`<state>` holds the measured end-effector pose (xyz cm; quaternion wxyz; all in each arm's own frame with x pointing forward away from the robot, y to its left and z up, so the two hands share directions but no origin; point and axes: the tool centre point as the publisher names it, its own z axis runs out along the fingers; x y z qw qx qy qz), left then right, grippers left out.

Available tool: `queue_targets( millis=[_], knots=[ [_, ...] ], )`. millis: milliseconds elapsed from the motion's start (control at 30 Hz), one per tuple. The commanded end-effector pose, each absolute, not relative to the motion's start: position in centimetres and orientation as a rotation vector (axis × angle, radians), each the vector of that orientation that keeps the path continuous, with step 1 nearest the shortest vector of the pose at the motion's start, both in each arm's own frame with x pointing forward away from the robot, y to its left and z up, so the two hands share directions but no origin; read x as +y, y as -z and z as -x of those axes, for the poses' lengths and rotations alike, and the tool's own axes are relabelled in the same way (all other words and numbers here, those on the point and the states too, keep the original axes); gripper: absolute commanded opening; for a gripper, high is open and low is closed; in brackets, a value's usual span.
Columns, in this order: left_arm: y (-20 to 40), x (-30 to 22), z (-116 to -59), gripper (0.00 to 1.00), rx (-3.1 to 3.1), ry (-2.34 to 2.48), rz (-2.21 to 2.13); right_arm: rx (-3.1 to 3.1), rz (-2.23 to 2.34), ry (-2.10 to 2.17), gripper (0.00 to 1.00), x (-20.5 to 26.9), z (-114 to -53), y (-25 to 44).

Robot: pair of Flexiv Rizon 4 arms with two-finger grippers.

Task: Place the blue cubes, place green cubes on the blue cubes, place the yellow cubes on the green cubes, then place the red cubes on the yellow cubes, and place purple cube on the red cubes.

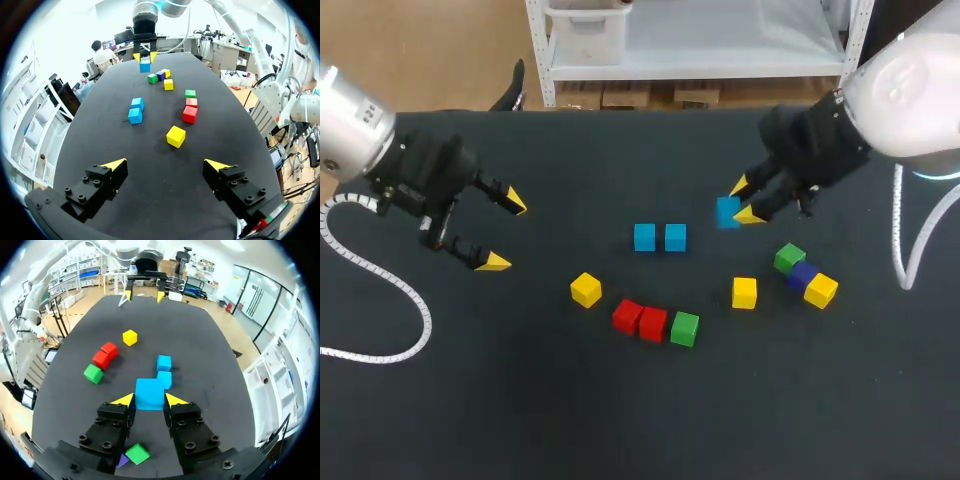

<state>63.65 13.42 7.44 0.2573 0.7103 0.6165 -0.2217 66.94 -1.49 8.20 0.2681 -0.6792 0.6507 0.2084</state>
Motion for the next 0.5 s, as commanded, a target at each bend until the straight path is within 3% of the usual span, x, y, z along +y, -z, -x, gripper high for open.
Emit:
queue_targets(
  millis=[33,500],
  knots=[
    [-7.3,13.5,-63.6,1.00,1.667,0.600,-1.925,1.768,1.825,-0.595,0.00,-1.0,-68.7,-6.6],
    [-7.3,13.5,-63.6,1.00,1.667,0.600,-1.925,1.838,1.768,-0.627,0.00,-1.9,-70.0,-3.1]
  ],
)
